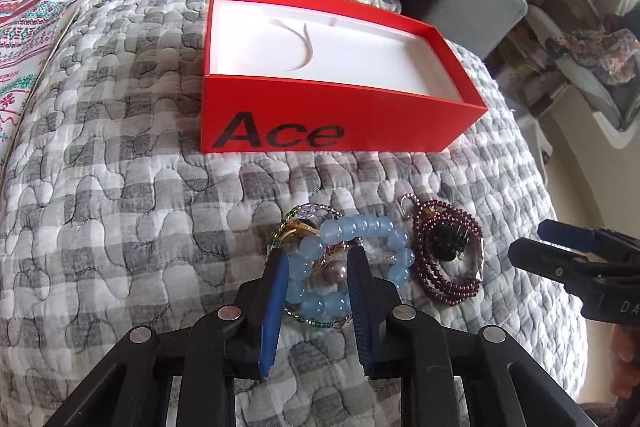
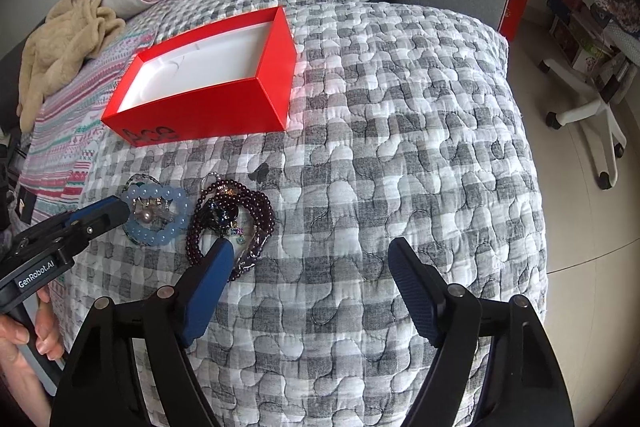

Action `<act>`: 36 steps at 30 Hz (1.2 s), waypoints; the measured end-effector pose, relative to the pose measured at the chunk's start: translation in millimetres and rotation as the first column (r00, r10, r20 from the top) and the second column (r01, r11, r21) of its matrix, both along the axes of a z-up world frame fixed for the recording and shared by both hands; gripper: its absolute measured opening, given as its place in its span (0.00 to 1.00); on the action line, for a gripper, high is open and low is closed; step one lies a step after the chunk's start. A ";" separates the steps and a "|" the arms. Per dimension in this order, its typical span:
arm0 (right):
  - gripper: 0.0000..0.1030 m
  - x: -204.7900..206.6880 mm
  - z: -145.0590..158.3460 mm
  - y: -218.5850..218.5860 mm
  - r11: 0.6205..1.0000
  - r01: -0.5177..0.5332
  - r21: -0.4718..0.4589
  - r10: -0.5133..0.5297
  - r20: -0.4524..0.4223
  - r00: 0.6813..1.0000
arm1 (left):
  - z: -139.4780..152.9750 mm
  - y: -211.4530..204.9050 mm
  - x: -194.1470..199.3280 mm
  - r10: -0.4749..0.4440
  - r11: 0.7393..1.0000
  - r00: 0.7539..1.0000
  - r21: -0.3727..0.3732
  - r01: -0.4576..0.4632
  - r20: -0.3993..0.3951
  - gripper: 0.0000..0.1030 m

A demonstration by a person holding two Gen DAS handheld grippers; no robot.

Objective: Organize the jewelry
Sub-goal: 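Grasp the light blue bead bracelet with the left tool while the right tool grasps the garnet bracelet, then carry both bracelets into the red box and open both tools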

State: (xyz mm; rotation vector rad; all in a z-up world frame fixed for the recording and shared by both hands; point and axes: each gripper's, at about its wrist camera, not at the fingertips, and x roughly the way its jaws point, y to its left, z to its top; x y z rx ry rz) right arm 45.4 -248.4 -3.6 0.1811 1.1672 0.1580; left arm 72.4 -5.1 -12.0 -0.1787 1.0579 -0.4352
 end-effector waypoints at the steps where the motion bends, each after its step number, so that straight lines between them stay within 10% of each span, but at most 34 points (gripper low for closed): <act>1: 0.78 0.3 -0.2 0.3 1.000 -0.001 0.002 0.001 0.000 1.000 | -1.0 -1.2 2.2 0.000 1.000 1.000 0.012 0.000 -0.001 0.23; 10: 0.67 7.3 -7.3 3.1 0.999 -0.020 0.032 0.021 -0.023 1.000 | -9.7 -6.0 9.3 -0.009 0.998 1.000 0.067 0.010 -0.011 0.23; 12: 0.60 9.4 -9.8 3.2 0.999 -0.019 0.045 0.021 -0.031 0.999 | -9.9 -6.9 9.2 -0.001 0.997 1.000 0.075 0.002 -0.011 0.10; 36: 0.09 15.2 -0.6 29.9 0.998 -0.032 0.057 0.031 0.025 0.999 | 49.1 17.5 -23.0 0.065 0.993 0.990 -0.109 -0.052 0.127 0.08</act>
